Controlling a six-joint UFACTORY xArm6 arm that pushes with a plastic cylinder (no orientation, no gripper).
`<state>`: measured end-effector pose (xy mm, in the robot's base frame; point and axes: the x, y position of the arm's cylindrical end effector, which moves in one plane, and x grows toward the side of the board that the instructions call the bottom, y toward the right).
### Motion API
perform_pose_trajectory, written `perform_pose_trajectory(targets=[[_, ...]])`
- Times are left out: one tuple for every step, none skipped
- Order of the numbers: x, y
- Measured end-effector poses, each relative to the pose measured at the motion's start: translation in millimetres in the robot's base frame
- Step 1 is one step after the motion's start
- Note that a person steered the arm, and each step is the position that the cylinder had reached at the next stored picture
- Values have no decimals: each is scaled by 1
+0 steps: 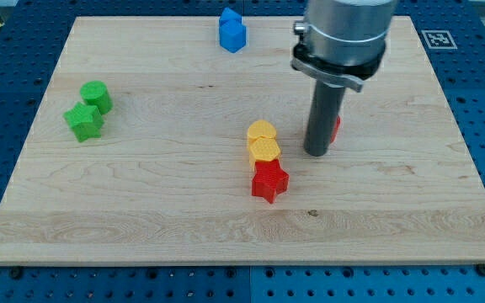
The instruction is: Move the red circle to the top right of the heart
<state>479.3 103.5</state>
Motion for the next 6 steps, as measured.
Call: perform_pose_trajectory(targets=[[13,36],[-1,52],[-30,50],[-31,50],[-31,34],[-31,9]])
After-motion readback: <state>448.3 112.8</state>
